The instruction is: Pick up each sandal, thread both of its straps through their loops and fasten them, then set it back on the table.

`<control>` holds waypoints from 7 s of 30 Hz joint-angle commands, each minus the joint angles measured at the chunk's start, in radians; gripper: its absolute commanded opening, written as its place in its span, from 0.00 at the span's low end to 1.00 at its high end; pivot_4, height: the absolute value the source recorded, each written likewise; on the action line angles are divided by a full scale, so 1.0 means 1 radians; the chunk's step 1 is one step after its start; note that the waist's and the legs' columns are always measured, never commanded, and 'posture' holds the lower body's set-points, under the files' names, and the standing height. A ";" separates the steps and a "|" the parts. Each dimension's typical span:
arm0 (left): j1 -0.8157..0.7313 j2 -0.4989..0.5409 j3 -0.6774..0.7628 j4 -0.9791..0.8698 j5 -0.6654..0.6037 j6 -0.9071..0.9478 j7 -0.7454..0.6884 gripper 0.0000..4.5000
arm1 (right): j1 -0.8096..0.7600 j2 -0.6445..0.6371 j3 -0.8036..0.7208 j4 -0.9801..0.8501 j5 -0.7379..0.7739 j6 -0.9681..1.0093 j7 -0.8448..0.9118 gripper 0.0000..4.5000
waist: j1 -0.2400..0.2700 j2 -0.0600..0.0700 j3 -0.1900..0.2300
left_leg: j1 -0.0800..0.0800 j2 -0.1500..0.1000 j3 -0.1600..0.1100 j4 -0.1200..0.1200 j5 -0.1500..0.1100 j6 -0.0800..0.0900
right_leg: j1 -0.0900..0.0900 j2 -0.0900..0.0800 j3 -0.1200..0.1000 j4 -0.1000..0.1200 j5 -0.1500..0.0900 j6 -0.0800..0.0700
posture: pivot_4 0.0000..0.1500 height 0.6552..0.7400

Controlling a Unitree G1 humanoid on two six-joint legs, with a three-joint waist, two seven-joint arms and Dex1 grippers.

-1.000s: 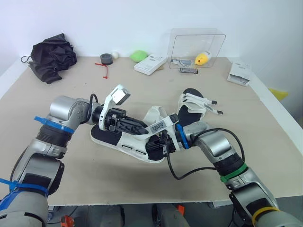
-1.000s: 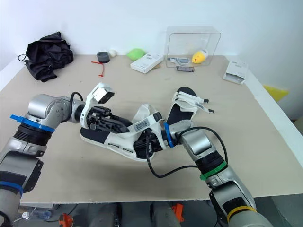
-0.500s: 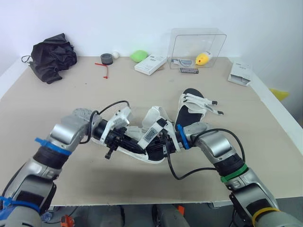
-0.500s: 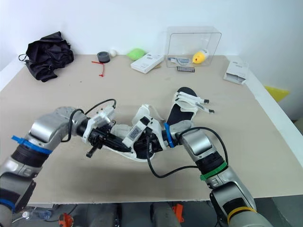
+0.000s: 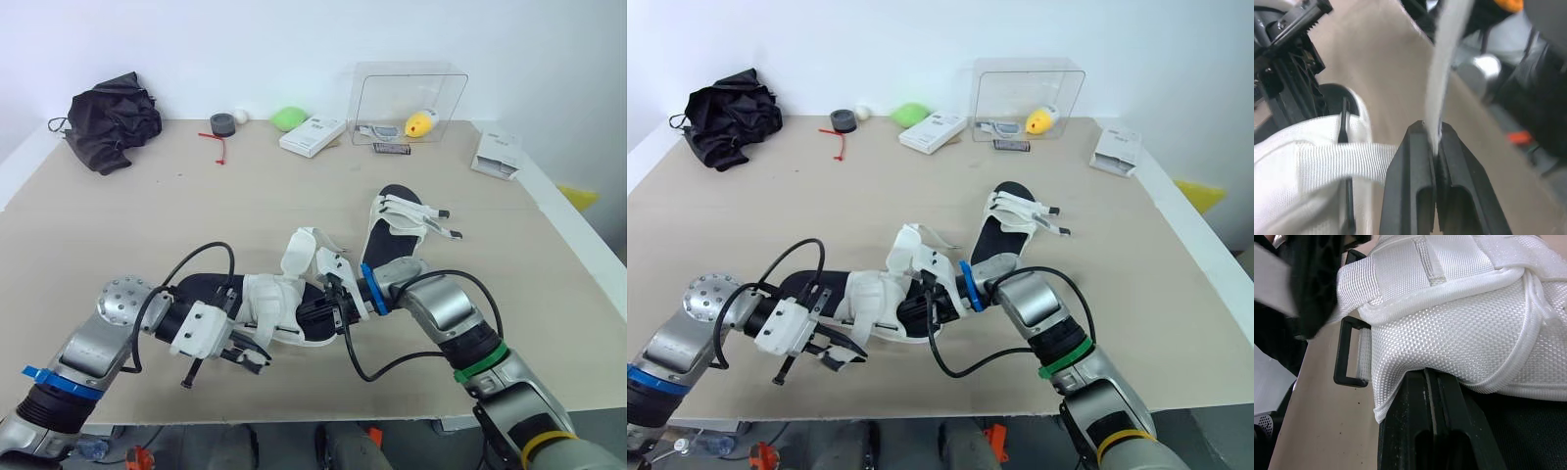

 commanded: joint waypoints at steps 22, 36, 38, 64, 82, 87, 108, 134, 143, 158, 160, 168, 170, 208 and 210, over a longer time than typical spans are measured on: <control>0.021 0.476 0.046 -0.278 -0.580 1.084 -0.092 0.56 | -0.008 0.003 0.038 0.050 -0.017 -0.019 0.028 0.00 | -0.002 0.000 0.003 | 0.000 0.003 -0.001 -0.001 0.000 0.000 | -0.001 0.003 -0.001 0.000 -0.001 -0.002 | 1.00 1.00; -0.033 0.113 0.067 -0.219 -0.676 1.689 0.471 0.56 | 0.004 0.009 0.032 0.031 -0.016 -0.007 0.018 0.00 | -0.002 0.002 0.004 | 0.000 0.004 -0.003 -0.002 0.000 -0.001 | -0.001 0.006 -0.001 0.001 0.001 0.000 | 1.00 1.00; -0.056 0.019 0.136 -0.202 -0.735 1.786 0.555 0.56 | 0.007 0.005 0.031 0.025 -0.016 -0.002 0.014 0.00 | -0.001 0.001 0.004 | 0.000 0.003 -0.002 -0.002 0.000 -0.001 | -0.001 0.005 -0.001 0.001 0.001 0.001 | 1.00 1.00; -0.060 -0.137 0.205 -0.217 -1.053 1.943 1.065 0.15 | 0.007 0.003 0.014 0.017 -0.005 0.011 -0.003 0.00 | -0.002 0.000 0.003 | 0.000 0.001 -0.003 -0.001 0.000 -0.003 | 0.000 0.003 0.000 0.001 0.002 0.003 | 1.00 1.00; -0.085 0.383 0.118 -0.408 -0.852 1.584 0.237 0.01 | -0.011 0.004 0.021 0.042 -0.009 -0.004 0.015 0.00 | -0.003 0.000 0.004 | 0.001 -0.001 -0.002 -0.005 0.000 -0.012 | -0.002 0.002 0.001 0.000 -0.003 -0.002 | 1.00 1.00; -0.207 0.423 0.124 -0.302 -0.861 1.546 0.032 0.01 | -0.015 0.007 0.023 0.050 -0.010 -0.010 0.017 0.00 | -0.001 0.000 0.004 | 0.000 -0.001 -0.002 -0.008 0.000 -0.014 | -0.003 0.001 0.000 -0.001 -0.005 0.000 | 1.00 1.00; -0.296 0.058 0.240 -0.023 -0.777 1.678 0.415 0.01 | -0.010 0.009 0.024 0.043 -0.014 -0.007 0.011 0.00 | -0.009 -0.001 0.005 | -0.002 0.002 -0.003 0.000 -0.005 -0.012 | -0.002 0.005 0.001 0.001 -0.003 0.004 | 1.00 1.00; -0.433 0.171 0.000 0.146 -0.593 1.592 0.107 0.01 | 0.001 0.018 0.032 0.029 -0.012 -0.001 0.000 0.00 | -0.004 -0.001 0.005 | -0.001 0.002 -0.004 -0.002 -0.005 -0.013 | -0.002 0.005 0.000 0.001 -0.004 0.002 | 1.00 1.00; -0.479 0.202 -0.060 0.190 -0.510 1.538 0.013 0.01 | 0.004 0.022 0.034 0.029 -0.011 -0.001 -0.002 0.00 | -0.004 -0.001 0.005 | -0.001 0.002 -0.004 -0.003 -0.005 -0.012 | -0.002 0.006 -0.001 0.001 -0.005 0.001 | 1.00 1.00; -0.550 0.141 -0.051 0.235 -0.514 1.664 0.000 0.01 | 0.005 0.025 0.032 0.030 -0.013 -0.002 -0.006 0.00 | -0.004 -0.001 0.005 | -0.001 0.003 -0.005 -0.003 -0.005 -0.012 | -0.002 0.007 -0.001 0.001 -0.005 0.001 | 1.00 1.00; -0.556 0.136 -0.049 0.239 -0.519 1.680 0.003 0.01 | 0.006 0.025 0.032 0.029 -0.013 -0.003 -0.007 0.00 | -0.004 -0.001 0.005 | -0.001 0.003 -0.005 -0.003 -0.005 -0.012 | -0.002 0.008 -0.001 0.001 -0.005 0.001 | 1.00 1.00; -0.509 0.183 -0.098 0.193 -0.481 1.619 -0.035 0.01 | 0.006 0.023 0.030 0.028 -0.012 0.001 -0.007 0.00 | -0.004 -0.001 0.005 | -0.001 0.004 -0.005 -0.003 -0.005 -0.012 | -0.002 0.008 -0.001 0.001 -0.005 0.000 | 1.00 1.00; -0.502 0.180 -0.099 0.192 -0.477 1.614 -0.032 0.01 | 0.005 0.023 0.030 0.029 -0.012 0.000 -0.006 0.00 | -0.004 -0.001 0.005 | -0.001 0.004 -0.005 -0.003 -0.005 -0.012 | -0.002 0.008 -0.001 0.001 -0.005 0.000 | 1.00 1.00; -0.525 0.141 -0.061 0.214 -0.492 1.645 -0.016 0.01 | 0.001 0.022 0.033 0.034 -0.014 -0.005 0.001 0.00 | -0.004 -0.001 0.005 | -0.001 0.004 -0.005 -0.002 -0.005 -0.012 | -0.002 0.008 -0.001 0.001 -0.005 0.000 | 1.00 1.00; -0.522 0.148 -0.065 0.208 -0.492 1.645 -0.016 0.01 | 0.002 0.023 0.033 0.034 -0.014 -0.005 -0.001 0.00 | -0.004 -0.001 0.005 | -0.001 0.004 -0.005 -0.002 -0.005 -0.012 | -0.002 0.008 -0.001 0.001 -0.005 0.000 | 1.00 1.00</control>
